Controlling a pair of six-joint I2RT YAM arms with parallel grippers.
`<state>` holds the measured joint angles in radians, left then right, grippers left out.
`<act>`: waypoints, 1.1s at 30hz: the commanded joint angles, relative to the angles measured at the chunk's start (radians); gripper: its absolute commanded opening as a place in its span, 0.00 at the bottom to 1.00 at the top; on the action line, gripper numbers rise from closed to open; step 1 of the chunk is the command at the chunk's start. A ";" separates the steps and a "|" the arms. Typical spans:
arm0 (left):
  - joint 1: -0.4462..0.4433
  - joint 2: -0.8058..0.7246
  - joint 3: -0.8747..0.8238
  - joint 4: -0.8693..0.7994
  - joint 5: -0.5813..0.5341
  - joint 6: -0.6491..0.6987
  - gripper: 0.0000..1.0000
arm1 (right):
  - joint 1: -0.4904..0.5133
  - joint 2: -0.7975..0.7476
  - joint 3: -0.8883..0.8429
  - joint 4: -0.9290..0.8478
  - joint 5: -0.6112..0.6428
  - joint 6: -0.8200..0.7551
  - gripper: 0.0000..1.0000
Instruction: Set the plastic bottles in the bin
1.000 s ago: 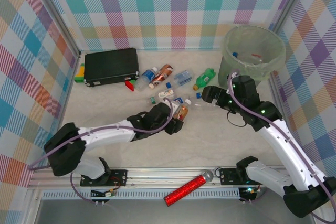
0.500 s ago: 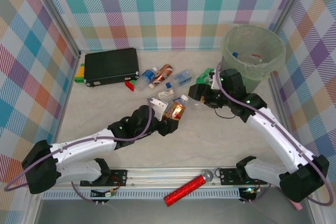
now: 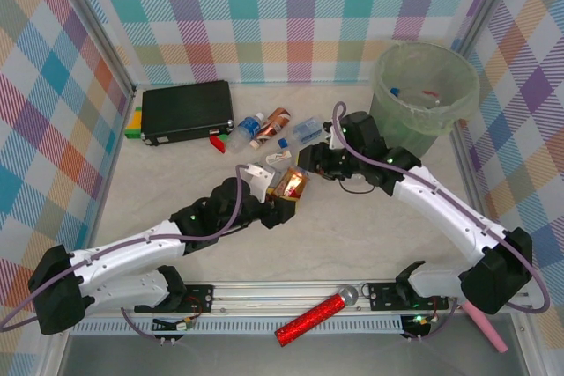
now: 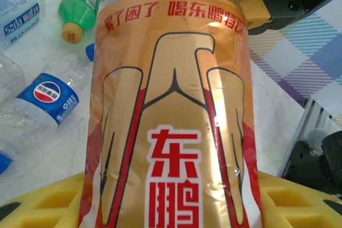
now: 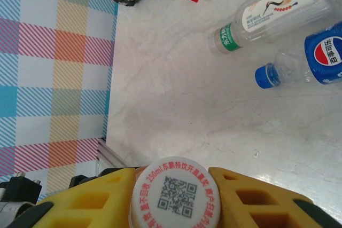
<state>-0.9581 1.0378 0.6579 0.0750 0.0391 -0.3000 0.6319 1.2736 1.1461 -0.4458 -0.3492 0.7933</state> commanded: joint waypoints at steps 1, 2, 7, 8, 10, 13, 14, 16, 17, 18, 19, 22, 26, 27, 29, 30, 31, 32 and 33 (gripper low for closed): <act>0.004 -0.023 0.001 0.008 0.014 -0.004 0.50 | 0.023 -0.001 0.044 0.000 -0.003 -0.011 0.35; 0.004 -0.023 0.003 0.007 0.012 -0.004 0.52 | 0.024 -0.007 0.055 -0.010 0.006 -0.014 0.35; 0.004 -0.054 0.007 -0.003 0.001 -0.017 1.00 | 0.022 -0.050 0.121 -0.096 0.116 -0.051 0.34; 0.004 -0.069 0.009 -0.007 -0.004 -0.020 1.00 | 0.020 -0.056 0.142 -0.119 0.144 -0.064 0.34; 0.004 -0.096 0.011 -0.020 -0.012 -0.023 1.00 | 0.017 -0.062 0.193 -0.171 0.200 -0.097 0.33; 0.005 -0.143 0.017 -0.051 -0.038 -0.028 1.00 | -0.007 -0.063 0.282 -0.248 0.298 -0.152 0.33; 0.004 -0.156 0.017 -0.062 -0.048 -0.028 1.00 | -0.026 -0.063 0.312 -0.273 0.328 -0.167 0.33; 0.004 -0.191 0.014 -0.083 -0.072 -0.031 1.00 | -0.069 -0.062 0.368 -0.305 0.369 -0.189 0.33; 0.004 -0.208 0.011 -0.094 -0.082 -0.031 1.00 | -0.098 -0.062 0.398 -0.319 0.384 -0.207 0.33; 0.004 -0.224 0.009 -0.103 -0.091 -0.031 1.00 | -0.125 -0.060 0.427 -0.332 0.405 -0.221 0.33; 0.005 -0.241 0.004 -0.112 -0.101 -0.031 1.00 | -0.156 -0.056 0.462 -0.347 0.434 -0.239 0.33; 0.004 -0.286 -0.013 -0.126 -0.117 -0.034 1.00 | -0.239 -0.028 0.571 -0.379 0.542 -0.323 0.34; 0.004 -0.323 -0.030 -0.142 -0.116 -0.041 1.00 | -0.345 0.052 0.722 -0.401 0.695 -0.446 0.33; 0.004 -0.330 -0.032 -0.145 -0.114 -0.044 1.00 | -0.364 0.076 0.754 -0.405 0.721 -0.469 0.32; 0.004 -0.348 -0.039 -0.154 -0.116 -0.047 1.00 | -0.405 0.126 0.822 -0.409 0.770 -0.518 0.32; 0.005 -0.354 -0.044 -0.156 -0.116 -0.050 1.00 | -0.418 0.149 0.849 -0.410 0.794 -0.538 0.33; 0.004 -0.363 -0.048 -0.154 -0.117 -0.051 0.99 | -0.436 0.174 0.875 -0.412 0.818 -0.557 0.33; 0.004 -0.370 -0.053 -0.152 -0.116 -0.055 1.00 | -0.452 0.199 0.897 -0.411 0.833 -0.571 0.33; 0.004 -0.376 -0.058 -0.152 -0.113 -0.057 1.00 | -0.464 0.219 0.912 -0.409 0.849 -0.589 0.33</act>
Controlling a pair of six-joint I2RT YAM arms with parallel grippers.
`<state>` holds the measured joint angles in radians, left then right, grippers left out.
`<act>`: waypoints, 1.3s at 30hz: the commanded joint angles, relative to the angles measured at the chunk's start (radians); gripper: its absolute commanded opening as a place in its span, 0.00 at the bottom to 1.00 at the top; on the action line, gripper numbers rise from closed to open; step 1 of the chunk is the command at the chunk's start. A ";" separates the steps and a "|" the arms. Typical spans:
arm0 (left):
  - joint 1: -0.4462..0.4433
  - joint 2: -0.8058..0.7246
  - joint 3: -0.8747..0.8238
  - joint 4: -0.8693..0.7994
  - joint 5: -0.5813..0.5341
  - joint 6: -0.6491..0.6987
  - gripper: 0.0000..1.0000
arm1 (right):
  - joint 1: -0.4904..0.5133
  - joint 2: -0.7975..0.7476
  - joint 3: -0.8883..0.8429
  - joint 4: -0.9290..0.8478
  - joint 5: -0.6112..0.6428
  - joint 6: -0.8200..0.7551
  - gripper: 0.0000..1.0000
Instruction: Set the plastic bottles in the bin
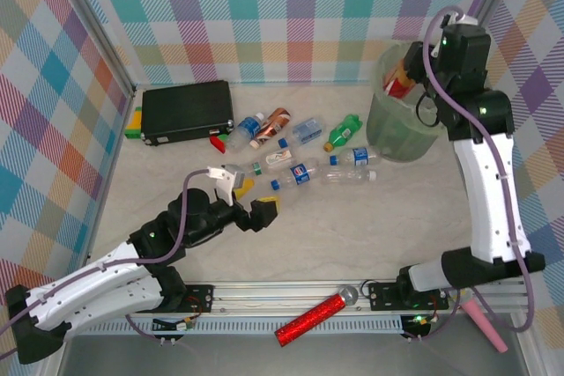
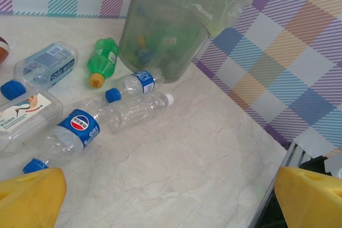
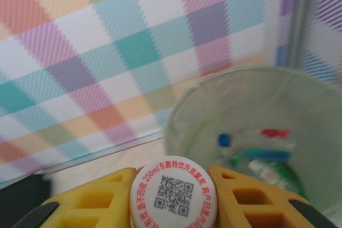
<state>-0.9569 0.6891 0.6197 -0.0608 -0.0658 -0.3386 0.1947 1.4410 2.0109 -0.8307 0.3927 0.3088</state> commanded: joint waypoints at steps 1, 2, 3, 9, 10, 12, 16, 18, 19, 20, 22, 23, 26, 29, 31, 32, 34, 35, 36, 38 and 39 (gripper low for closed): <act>0.003 -0.032 -0.023 -0.017 -0.006 -0.020 1.00 | -0.042 0.075 0.066 -0.024 0.125 -0.119 0.33; 0.002 -0.035 -0.026 -0.019 -0.004 -0.023 1.00 | -0.062 0.095 0.084 -0.025 0.135 -0.127 0.33; 0.004 -0.038 -0.027 -0.022 -0.002 -0.025 1.00 | -0.077 0.117 0.097 -0.026 0.143 -0.135 0.33; 0.003 -0.071 -0.042 -0.039 0.007 -0.035 1.00 | -0.156 0.235 0.208 -0.056 0.172 -0.200 0.33; 0.004 -0.076 -0.046 -0.038 0.008 -0.037 1.00 | -0.163 0.246 0.217 -0.053 0.174 -0.210 0.33; 0.003 -0.083 -0.048 -0.037 0.009 -0.041 0.99 | -0.188 0.260 0.223 -0.050 0.166 -0.207 0.33; 0.003 -0.080 -0.034 -0.050 0.018 -0.043 1.00 | -0.227 0.305 0.254 -0.096 0.160 -0.193 0.32; 0.003 -0.080 -0.031 -0.053 0.020 -0.043 1.00 | -0.241 0.312 0.244 -0.106 0.158 -0.188 0.32; 0.003 -0.080 -0.031 -0.052 0.017 -0.042 1.00 | -0.248 0.316 0.236 -0.109 0.159 -0.188 0.32; 0.004 -0.080 -0.030 -0.051 0.017 -0.043 1.00 | -0.252 0.317 0.228 -0.109 0.159 -0.191 0.33; 0.003 -0.082 -0.035 -0.048 0.017 -0.044 1.00 | -0.263 0.319 0.206 -0.110 0.155 -0.191 0.32; 0.004 -0.084 -0.039 -0.046 0.018 -0.045 1.00 | -0.266 0.321 0.199 -0.109 0.149 -0.194 0.32; 0.003 -0.086 -0.041 -0.049 0.020 -0.045 1.00 | -0.272 0.328 0.184 -0.104 0.133 -0.199 0.33; 0.002 -0.091 -0.041 -0.056 0.020 -0.045 1.00 | -0.272 0.337 0.189 -0.109 0.113 -0.194 0.32; 0.004 -0.097 -0.044 -0.058 0.014 -0.045 1.00 | -0.272 0.344 0.186 -0.113 0.106 -0.190 0.32; 0.003 -0.102 -0.046 -0.057 0.012 -0.048 1.00 | -0.271 0.347 0.183 -0.118 0.109 -0.188 0.33; 0.003 -0.108 -0.049 -0.058 0.007 -0.048 1.00 | -0.273 0.354 0.167 -0.124 0.119 -0.189 0.33; 0.003 -0.109 -0.049 -0.060 0.006 -0.049 1.00 | -0.273 0.353 0.150 -0.122 0.125 -0.190 0.33; 0.003 -0.109 -0.048 -0.062 0.005 -0.049 1.00 | -0.274 0.348 0.132 -0.111 0.126 -0.191 0.33; 0.003 -0.109 -0.045 -0.068 0.004 -0.047 1.00 | -0.276 0.332 0.092 -0.089 0.121 -0.187 0.33; 0.003 -0.108 -0.044 -0.070 0.004 -0.047 0.99 | -0.277 0.324 0.075 -0.080 0.114 -0.181 0.33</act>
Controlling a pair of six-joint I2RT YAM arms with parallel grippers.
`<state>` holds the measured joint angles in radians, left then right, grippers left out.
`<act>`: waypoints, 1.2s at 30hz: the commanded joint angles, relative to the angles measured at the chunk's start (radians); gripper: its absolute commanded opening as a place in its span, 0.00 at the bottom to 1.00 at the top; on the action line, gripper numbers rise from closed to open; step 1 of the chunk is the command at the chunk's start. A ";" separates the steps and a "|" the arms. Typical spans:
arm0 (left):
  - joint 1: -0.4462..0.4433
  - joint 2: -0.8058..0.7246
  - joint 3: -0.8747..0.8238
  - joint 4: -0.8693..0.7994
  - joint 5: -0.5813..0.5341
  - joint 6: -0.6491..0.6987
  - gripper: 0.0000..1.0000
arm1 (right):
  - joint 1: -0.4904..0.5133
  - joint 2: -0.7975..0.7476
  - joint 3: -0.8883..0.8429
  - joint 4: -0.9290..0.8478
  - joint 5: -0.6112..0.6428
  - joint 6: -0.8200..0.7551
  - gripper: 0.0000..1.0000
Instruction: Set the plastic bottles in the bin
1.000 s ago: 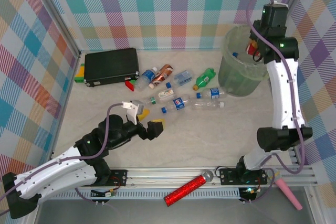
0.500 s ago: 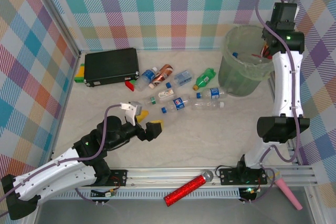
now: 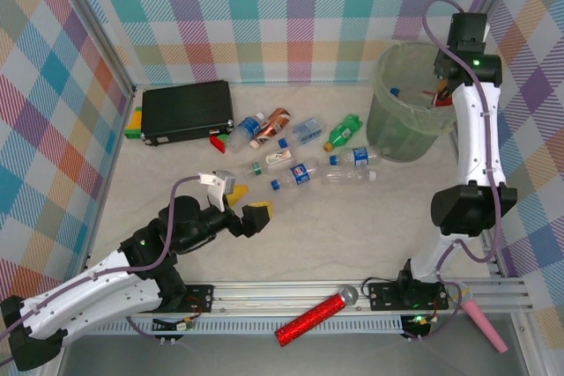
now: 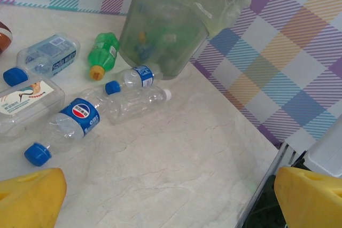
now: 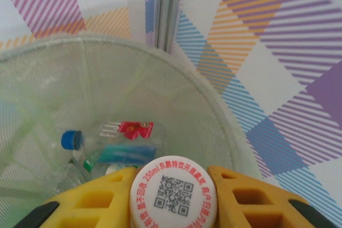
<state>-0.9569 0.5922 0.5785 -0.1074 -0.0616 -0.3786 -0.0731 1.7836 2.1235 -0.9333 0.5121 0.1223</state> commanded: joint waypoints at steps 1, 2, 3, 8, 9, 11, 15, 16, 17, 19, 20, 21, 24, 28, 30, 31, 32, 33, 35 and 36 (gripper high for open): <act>0.003 -0.013 -0.002 -0.023 -0.001 -0.005 1.00 | -0.010 -0.029 -0.059 0.036 -0.026 0.007 0.34; 0.003 -0.012 -0.002 -0.023 -0.002 -0.005 1.00 | -0.012 -0.038 -0.077 0.046 -0.042 0.012 0.36; 0.003 -0.011 -0.002 -0.023 -0.001 -0.005 1.00 | -0.015 -0.042 -0.084 0.047 -0.050 0.019 0.37; 0.003 -0.014 0.000 -0.031 0.000 -0.004 1.00 | -0.018 -0.037 -0.088 0.034 -0.063 0.031 0.38; 0.003 -0.015 0.000 -0.031 0.000 -0.004 0.99 | -0.018 -0.037 -0.087 0.033 -0.063 0.033 0.38; 0.004 -0.021 -0.003 -0.032 -0.001 -0.004 1.00 | -0.018 -0.036 -0.085 0.030 -0.059 0.030 0.38; 0.001 -0.024 -0.004 -0.034 -0.007 -0.004 1.00 | -0.018 -0.032 -0.070 0.016 -0.049 0.027 0.74; 0.003 -0.025 -0.003 -0.034 -0.007 -0.003 1.00 | -0.018 -0.030 -0.063 0.009 -0.046 0.027 0.82; 0.003 -0.025 -0.003 -0.033 -0.006 -0.003 0.99 | -0.018 -0.028 -0.057 0.004 -0.045 0.025 0.82; 0.004 -0.023 -0.004 -0.031 -0.005 -0.003 1.00 | -0.018 -0.031 -0.054 0.002 -0.045 0.022 0.82; 0.004 -0.023 -0.004 -0.031 -0.006 -0.003 1.00 | -0.019 -0.032 -0.053 0.004 -0.046 0.022 0.83; 0.003 -0.023 -0.004 -0.031 -0.005 -0.002 1.00 | -0.018 -0.034 -0.052 0.003 -0.046 0.020 0.83; 0.004 -0.025 -0.005 -0.033 -0.005 -0.003 1.00 | -0.018 -0.039 -0.050 0.003 -0.060 0.020 0.84; 0.003 -0.025 -0.007 -0.033 -0.007 -0.004 0.99 | -0.017 -0.048 -0.047 -0.003 -0.077 0.021 0.97; 0.004 -0.024 -0.006 -0.034 -0.008 -0.004 1.00 | -0.018 -0.056 -0.048 -0.004 -0.093 0.023 0.99; 0.004 -0.023 -0.007 -0.037 -0.012 -0.004 1.00 | -0.019 -0.063 -0.049 -0.007 -0.099 0.025 0.99; 0.003 -0.021 -0.006 -0.039 -0.017 -0.004 1.00 | -0.017 -0.070 -0.048 -0.008 -0.109 0.031 0.99; 0.003 -0.017 -0.006 -0.043 -0.021 -0.004 0.99 | -0.016 -0.079 -0.049 -0.007 -0.121 0.035 0.99; 0.004 -0.005 -0.005 -0.051 -0.038 -0.009 1.00 | -0.011 -0.103 -0.053 -0.012 -0.145 0.051 0.99; 0.003 0.001 -0.004 -0.053 -0.044 -0.010 1.00 | -0.007 -0.114 -0.056 -0.016 -0.156 0.059 0.99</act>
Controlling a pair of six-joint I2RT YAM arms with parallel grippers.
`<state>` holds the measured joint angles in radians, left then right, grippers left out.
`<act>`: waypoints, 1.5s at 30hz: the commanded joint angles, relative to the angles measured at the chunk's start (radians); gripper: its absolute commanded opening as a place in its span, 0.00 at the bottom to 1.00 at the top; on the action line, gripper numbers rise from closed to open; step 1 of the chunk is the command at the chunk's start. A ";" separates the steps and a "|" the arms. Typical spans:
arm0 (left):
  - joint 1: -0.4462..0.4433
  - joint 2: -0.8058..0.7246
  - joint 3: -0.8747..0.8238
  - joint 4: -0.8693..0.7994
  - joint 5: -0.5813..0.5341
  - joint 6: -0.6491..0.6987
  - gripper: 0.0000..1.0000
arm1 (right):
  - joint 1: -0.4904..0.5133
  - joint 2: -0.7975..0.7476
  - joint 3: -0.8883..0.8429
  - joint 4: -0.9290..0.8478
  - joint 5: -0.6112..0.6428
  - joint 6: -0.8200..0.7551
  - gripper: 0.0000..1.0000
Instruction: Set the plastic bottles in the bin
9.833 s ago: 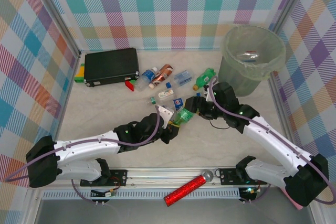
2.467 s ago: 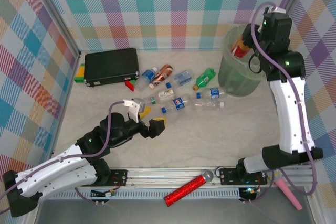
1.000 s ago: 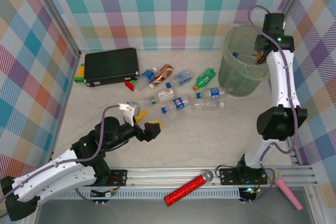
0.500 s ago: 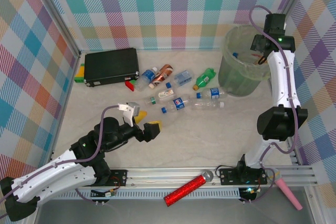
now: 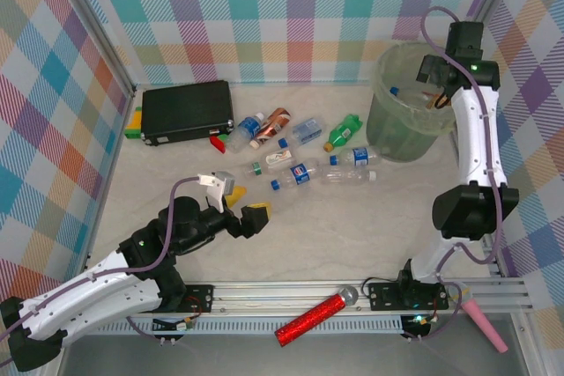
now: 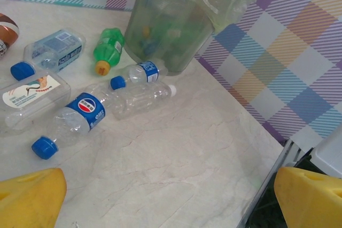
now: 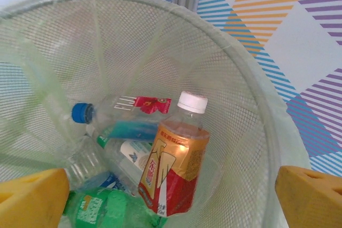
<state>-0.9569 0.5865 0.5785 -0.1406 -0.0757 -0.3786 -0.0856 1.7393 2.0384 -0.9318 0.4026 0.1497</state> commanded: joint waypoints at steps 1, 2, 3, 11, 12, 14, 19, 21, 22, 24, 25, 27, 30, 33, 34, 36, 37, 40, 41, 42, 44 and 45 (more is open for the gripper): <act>0.003 0.015 -0.002 -0.021 -0.032 -0.012 0.99 | 0.014 -0.085 0.023 -0.017 -0.059 0.037 0.99; 0.003 0.028 0.000 -0.021 -0.037 -0.014 1.00 | 0.025 -0.101 0.010 -0.017 -0.069 0.044 0.99; 0.004 0.039 0.000 -0.022 -0.043 -0.017 1.00 | 0.036 -0.117 -0.001 -0.020 -0.079 0.051 0.99; 0.003 0.152 0.000 -0.004 -0.069 -0.042 1.00 | 0.193 -0.327 -0.255 0.046 -0.150 0.105 0.99; 0.004 0.167 0.002 -0.006 -0.078 -0.044 1.00 | 0.209 -0.358 -0.298 0.064 -0.162 0.114 0.99; 0.004 0.205 0.016 -0.009 -0.091 -0.044 1.00 | 0.252 -0.430 -0.403 0.103 -0.192 0.146 0.99; 0.004 0.296 0.033 0.005 -0.148 -0.048 1.00 | 0.353 -0.550 -0.607 0.161 -0.235 0.196 0.99; 0.005 0.344 0.046 0.013 -0.159 -0.039 0.99 | 0.386 -0.589 -0.688 0.188 -0.252 0.215 0.99; 0.006 0.374 0.056 0.013 -0.163 -0.034 0.98 | 0.401 -0.612 -0.734 0.205 -0.262 0.223 0.99; 0.007 0.439 0.084 0.013 -0.170 -0.026 0.98 | 0.425 -0.652 -0.823 0.249 -0.284 0.241 0.99; 0.010 0.474 0.098 0.016 -0.164 -0.014 0.98 | 0.433 -0.672 -0.868 0.275 -0.302 0.246 0.99; 0.015 0.543 0.126 0.028 -0.149 0.020 0.98 | 0.444 -0.704 -0.943 0.317 -0.333 0.256 0.99; 0.037 0.661 0.180 0.032 -0.133 0.059 0.99 | 0.448 -0.747 -1.043 0.385 -0.383 0.267 0.99; 0.067 0.776 0.230 0.049 -0.110 0.095 0.99 | 0.448 -0.781 -1.119 0.444 -0.422 0.273 0.99; 0.078 0.813 0.246 0.060 -0.104 0.107 0.99 | 0.447 -0.793 -1.142 0.464 -0.438 0.277 0.99; 0.093 0.872 0.276 0.079 -0.093 0.133 0.98 | 0.448 -0.809 -1.178 0.493 -0.461 0.292 0.99; 0.105 0.904 0.294 0.086 -0.089 0.144 0.98 | 0.448 -0.818 -1.194 0.504 -0.469 0.301 0.99; 0.136 0.992 0.345 0.095 -0.066 0.173 0.96 | 0.448 -0.835 -1.225 0.528 -0.499 0.308 0.99; 0.147 1.021 0.364 0.095 -0.052 0.183 0.95 | 0.448 -0.839 -1.227 0.526 -0.501 0.306 0.99; 0.152 1.041 0.379 0.094 -0.040 0.189 0.94 | 0.448 -0.842 -1.230 0.528 -0.503 0.300 0.99; 0.163 1.091 0.416 0.091 -0.026 0.206 0.94 | 0.447 -0.848 -1.234 0.529 -0.507 0.288 0.99; 0.165 1.110 0.432 0.086 -0.026 0.214 0.94 | 0.448 -0.851 -1.236 0.530 -0.506 0.284 0.99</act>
<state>-0.8047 1.6592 0.9581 -0.0700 -0.1364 -0.2146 0.3557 0.9073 0.8124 -0.4541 -0.0723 0.4370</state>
